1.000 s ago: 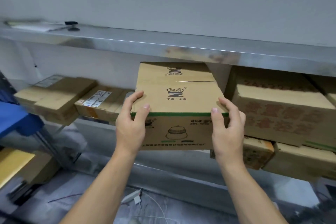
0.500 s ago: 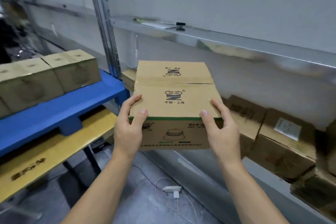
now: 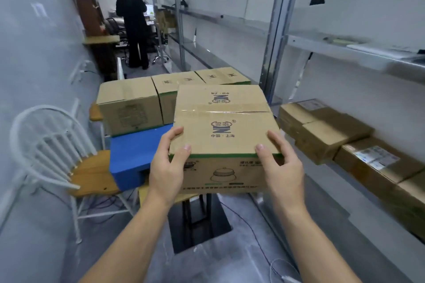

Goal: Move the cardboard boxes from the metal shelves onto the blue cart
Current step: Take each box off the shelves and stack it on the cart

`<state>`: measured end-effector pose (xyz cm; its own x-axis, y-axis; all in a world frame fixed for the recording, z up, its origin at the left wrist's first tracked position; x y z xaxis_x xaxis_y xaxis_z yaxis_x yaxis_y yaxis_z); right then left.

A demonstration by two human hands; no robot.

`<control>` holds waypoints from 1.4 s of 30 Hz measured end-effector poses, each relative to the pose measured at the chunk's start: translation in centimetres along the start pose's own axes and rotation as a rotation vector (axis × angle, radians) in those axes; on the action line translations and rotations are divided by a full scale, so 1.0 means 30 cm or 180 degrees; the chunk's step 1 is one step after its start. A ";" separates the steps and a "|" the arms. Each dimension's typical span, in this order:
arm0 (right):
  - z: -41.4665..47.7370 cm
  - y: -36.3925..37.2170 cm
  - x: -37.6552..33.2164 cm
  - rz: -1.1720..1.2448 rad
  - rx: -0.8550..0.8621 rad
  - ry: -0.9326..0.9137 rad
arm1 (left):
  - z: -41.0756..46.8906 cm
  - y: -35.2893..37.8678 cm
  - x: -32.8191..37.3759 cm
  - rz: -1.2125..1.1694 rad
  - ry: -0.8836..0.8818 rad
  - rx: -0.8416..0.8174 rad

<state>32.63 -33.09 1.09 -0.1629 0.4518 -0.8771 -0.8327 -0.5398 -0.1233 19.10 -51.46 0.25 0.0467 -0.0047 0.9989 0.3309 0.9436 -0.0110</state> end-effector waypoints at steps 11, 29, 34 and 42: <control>0.063 0.490 0.054 0.0354 -0.0696 0.0159 | 0.212 -0.366 -0.073 0.0097 -0.0309 0.0659; 0.290 0.988 0.336 0.0578 -0.1739 0.0457 | 0.632 -0.556 -0.271 0.0117 -0.0941 0.1771; 0.319 1.044 0.359 0.0500 -0.1898 0.0300 | 0.671 -0.582 -0.301 -0.0076 -0.1094 0.2072; 0.311 1.096 0.360 0.0456 -0.1958 0.0252 | 0.694 -0.621 -0.302 0.0054 -0.1193 0.2103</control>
<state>-1.45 -39.33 -8.12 -0.1910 0.3036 -0.9335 -0.3456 -0.9109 -0.2255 -7.12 -62.09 -7.64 -0.3155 0.0130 0.9488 -0.3058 0.9452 -0.1146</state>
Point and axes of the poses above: each hand's wrist, its own z-axis towards the middle knuckle, its own y-axis out of the palm, x = y × z, the point moved 2 cm from there along z, towards the middle knuckle, and after that the axes turned 13 degrees about -y, right-handed, at the moved point
